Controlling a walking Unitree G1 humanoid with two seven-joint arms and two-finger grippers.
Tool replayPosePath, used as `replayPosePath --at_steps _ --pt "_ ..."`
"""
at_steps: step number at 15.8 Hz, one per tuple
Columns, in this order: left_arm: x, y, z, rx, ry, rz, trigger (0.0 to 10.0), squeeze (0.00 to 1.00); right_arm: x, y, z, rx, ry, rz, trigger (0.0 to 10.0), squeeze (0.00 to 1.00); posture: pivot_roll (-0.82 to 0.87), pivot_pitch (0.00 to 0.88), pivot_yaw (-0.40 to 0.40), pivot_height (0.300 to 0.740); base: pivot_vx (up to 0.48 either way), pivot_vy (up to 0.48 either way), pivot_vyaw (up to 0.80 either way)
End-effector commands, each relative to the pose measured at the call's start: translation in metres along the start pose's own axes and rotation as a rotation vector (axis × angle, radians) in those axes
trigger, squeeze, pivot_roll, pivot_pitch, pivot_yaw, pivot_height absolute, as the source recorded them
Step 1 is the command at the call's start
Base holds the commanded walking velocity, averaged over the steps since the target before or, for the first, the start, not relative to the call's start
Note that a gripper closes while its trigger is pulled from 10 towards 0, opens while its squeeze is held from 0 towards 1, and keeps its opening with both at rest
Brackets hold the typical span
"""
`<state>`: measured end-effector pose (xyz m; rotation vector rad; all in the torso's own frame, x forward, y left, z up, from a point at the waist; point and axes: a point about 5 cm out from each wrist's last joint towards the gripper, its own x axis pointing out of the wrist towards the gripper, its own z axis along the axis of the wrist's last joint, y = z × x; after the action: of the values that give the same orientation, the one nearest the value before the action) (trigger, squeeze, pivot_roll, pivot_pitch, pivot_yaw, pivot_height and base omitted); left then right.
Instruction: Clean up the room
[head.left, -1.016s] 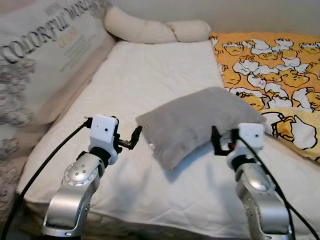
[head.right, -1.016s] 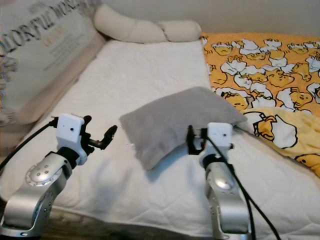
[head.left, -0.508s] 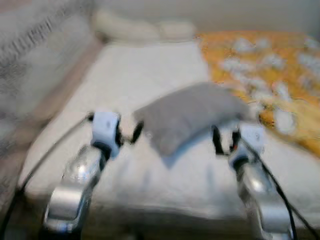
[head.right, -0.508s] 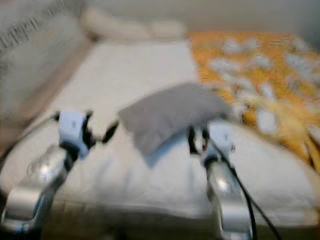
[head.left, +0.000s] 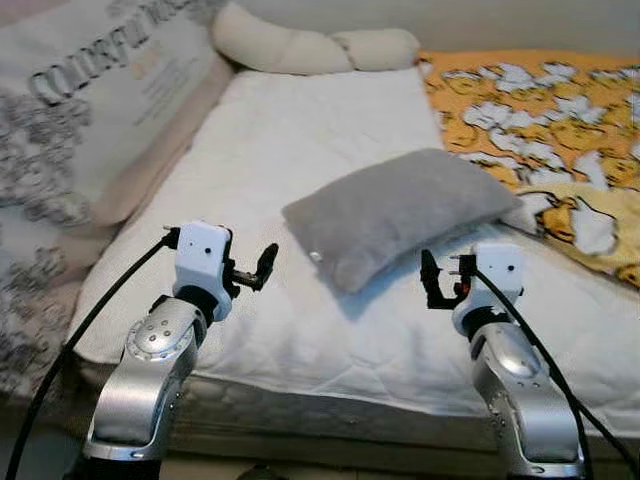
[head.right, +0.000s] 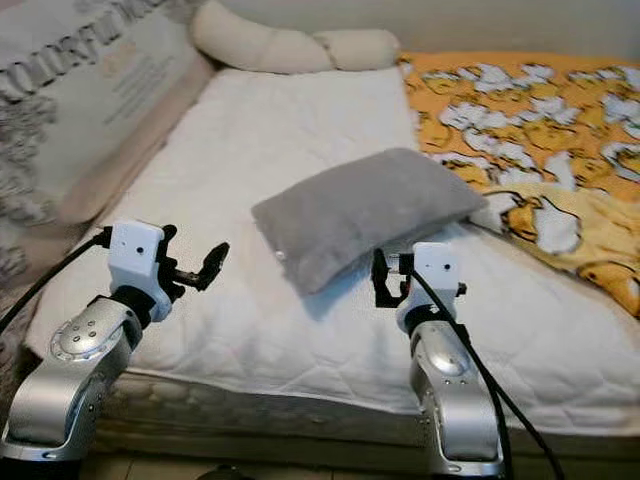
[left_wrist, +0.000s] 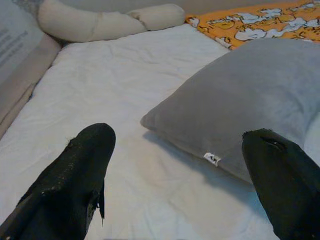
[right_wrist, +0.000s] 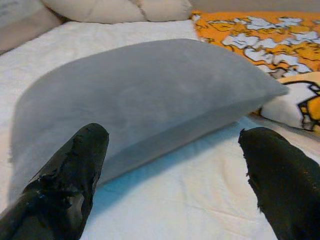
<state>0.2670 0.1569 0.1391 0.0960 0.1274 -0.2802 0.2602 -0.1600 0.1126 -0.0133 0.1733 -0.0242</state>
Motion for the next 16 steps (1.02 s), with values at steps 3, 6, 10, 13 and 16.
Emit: replayPosePath --at_steps 3,6,10,13,16 --pt "-0.0019 0.0087 -0.0057 -0.019 0.033 0.057 10.0 0.00 0.0013 0.0025 0.0041 -0.014 -0.010 0.038 10.0 0.00 0.01 0.000 0.036 0.740 0.164 0.000 0.00" --pt "-0.0034 0.0103 -0.0059 -0.022 0.030 0.074 10.0 0.00 0.0028 0.0020 0.0047 -0.034 -0.010 0.054 10.0 0.00 0.02 0.000 0.032 0.740 0.249 0.000 0.00" --pt "-0.0035 0.0104 -0.0045 -0.021 0.022 0.081 10.0 0.00 0.0009 0.0016 0.0009 -0.044 0.008 0.063 10.0 0.00 0.02 0.000 0.029 0.740 0.249 0.000 0.00" --pt "-0.0040 0.0084 -0.0056 -0.018 0.024 0.076 10.0 0.00 0.0007 0.0013 -0.0003 -0.037 0.016 0.061 10.0 0.00 0.01 0.000 0.030 0.740 0.247 0.000 0.00" --pt "-0.0032 0.0084 -0.0059 -0.017 0.024 0.072 10.0 0.00 0.0015 0.0016 0.0017 -0.042 0.012 0.066 10.0 0.00 0.00 0.000 0.031 0.740 0.247 0.000 0.00"
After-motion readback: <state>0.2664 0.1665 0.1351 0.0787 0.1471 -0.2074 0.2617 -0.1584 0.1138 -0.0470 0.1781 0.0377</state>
